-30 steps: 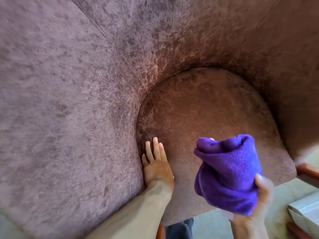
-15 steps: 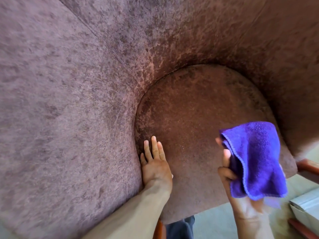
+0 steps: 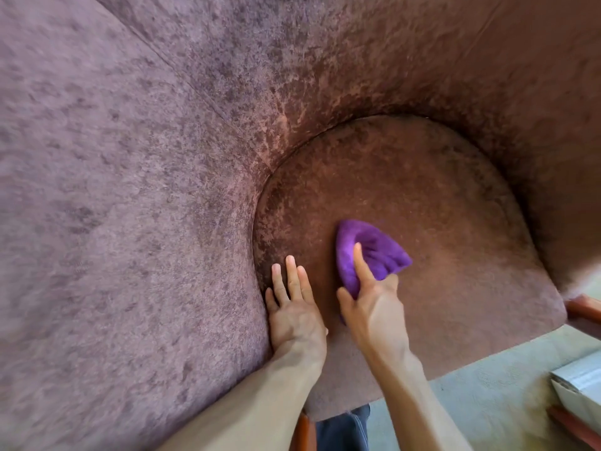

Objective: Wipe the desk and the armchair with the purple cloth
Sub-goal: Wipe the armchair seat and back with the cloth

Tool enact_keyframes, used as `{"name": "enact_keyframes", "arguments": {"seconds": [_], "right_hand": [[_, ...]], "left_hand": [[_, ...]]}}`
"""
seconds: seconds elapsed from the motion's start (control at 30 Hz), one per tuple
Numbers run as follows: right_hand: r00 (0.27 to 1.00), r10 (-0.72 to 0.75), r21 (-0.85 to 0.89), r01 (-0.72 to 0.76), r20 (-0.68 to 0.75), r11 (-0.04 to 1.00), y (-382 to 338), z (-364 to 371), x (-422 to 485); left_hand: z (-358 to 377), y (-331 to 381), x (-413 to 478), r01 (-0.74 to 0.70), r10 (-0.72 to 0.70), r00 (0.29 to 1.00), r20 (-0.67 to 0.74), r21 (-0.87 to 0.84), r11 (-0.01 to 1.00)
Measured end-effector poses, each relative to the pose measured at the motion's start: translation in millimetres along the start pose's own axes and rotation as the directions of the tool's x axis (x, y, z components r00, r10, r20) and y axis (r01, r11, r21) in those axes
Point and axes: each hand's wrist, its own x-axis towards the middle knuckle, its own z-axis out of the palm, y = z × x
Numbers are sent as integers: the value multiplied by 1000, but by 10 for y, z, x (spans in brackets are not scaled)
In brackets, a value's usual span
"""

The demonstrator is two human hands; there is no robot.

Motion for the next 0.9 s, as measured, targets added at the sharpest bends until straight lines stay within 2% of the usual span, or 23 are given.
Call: {"name": "enact_keyframes", "arguments": {"seconds": [0.07, 0.1, 0.2, 0.23, 0.3, 0.37, 0.43, 0.5, 0.6, 0.63, 0.67, 0.77, 0.83, 0.87, 0.9], "right_hand": [[997, -43, -105, 50, 67, 993, -13, 99, -26], [997, -60, -126, 66, 53, 990, -23, 57, -15], [983, -136, -81, 127, -121, 989, -9, -73, 28], [977, -167, -96, 155, -133, 983, -42, -71, 10], [983, -181, -219, 175, -6, 960, -72, 19, -41], [981, -129, -343, 171, 142, 923, -17, 110, -75], [979, -95, -393, 159, 178, 906, 20, 101, -87], [987, -128, -357, 155, 99, 921, -21, 36, -59], [963, -243, -169, 222, -114, 960, -150, 2, 27], [956, -262, -142, 244, -131, 959, -182, 25, 55], [958, -266, -159, 247, -108, 956, -209, 56, 81], [979, -188, -332, 205, 82, 921, -222, 171, 45], [979, -138, -372, 185, 150, 910, -165, 141, 54], [975, -118, -327, 175, 187, 929, -150, 62, 71], [971, -97, -162, 135, 220, 978, -127, -38, 86]], "left_hand": [[-12, 7, -4, 1, -1, 1000, -1, 6, 1000], [-21, 6, -7, 5, -5, 1000, -2, 14, 1000], [-22, 16, -18, 8, -8, 1000, 13, 25, 1000], [-18, 15, -21, 5, -5, 1000, 7, 28, 1000], [-13, 4, -29, 3, -3, 1000, -11, 20, 1000], [-12, -5, -27, -8, 8, 1000, -15, 0, 1000], [-21, -7, -29, -18, 17, 1000, -12, -2, 1000], [-38, -15, -40, -10, 10, 1000, -4, 8, 1000], [-46, -14, -49, -8, 8, 1000, 2, 23, 1000], [-56, -13, -49, -11, 11, 1000, 0, 26, 1000], [-66, -12, -45, -12, 12, 1000, 1, 25, 1000], [-72, -17, -41, -16, 15, 1000, 16, 7, 1000], [-68, -20, -29, -20, 20, 1000, 10, 16, 1000], [-70, -19, -25, -17, 17, 1000, 13, 20, 1000], [-73, -14, -27, -11, 10, 1000, 26, 23, 1000]]}}
